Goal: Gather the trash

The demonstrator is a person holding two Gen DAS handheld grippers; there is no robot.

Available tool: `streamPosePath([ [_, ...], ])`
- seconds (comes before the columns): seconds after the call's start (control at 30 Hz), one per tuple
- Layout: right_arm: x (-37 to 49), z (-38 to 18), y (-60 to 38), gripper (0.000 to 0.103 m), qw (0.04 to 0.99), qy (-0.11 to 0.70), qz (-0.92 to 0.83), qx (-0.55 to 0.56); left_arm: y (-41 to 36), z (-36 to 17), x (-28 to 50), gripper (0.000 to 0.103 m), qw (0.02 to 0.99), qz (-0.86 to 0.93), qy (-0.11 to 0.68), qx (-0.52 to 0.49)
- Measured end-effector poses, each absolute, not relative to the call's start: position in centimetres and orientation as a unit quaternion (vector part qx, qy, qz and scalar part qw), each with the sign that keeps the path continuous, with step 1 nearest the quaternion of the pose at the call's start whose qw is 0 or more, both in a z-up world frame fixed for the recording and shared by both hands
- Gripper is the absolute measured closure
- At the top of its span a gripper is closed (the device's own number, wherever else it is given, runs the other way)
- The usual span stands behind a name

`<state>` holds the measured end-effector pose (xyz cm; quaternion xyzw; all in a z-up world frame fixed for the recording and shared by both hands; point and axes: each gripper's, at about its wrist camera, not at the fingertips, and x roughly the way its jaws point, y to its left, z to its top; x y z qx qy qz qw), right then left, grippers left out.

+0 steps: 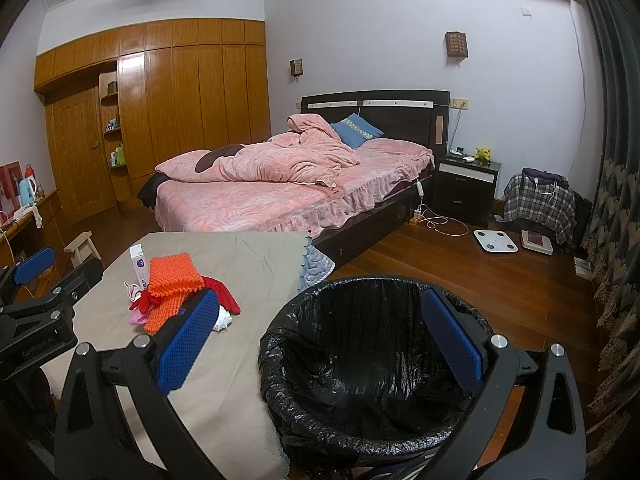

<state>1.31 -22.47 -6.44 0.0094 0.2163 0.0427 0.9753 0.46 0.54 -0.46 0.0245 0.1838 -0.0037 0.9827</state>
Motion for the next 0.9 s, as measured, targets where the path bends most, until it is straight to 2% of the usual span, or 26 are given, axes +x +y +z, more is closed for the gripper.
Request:
streamPosePath([
  [0.4, 1.4, -6.5, -22.4, 0.005, 0.975, 0.217, 0.042, 0.01, 0.5, -0.5, 0.5, 0.006, 0.983, -0.003, 0.184, 0.024],
  [0.63, 1.5, -6.6, -22.3, 0.005, 0.975, 0.216, 0.044, 0.009, 2.4, -2.9, 0.7, 0.006, 0.983, 0.001, 0.184, 0.021],
  [0.9, 1.7, -6.8, -21.7, 0.005, 0.975, 0.218, 0.05, 0.005, 2.7, -3.0, 0.8, 0.006, 0.982, 0.003, 0.186, 0.018],
])
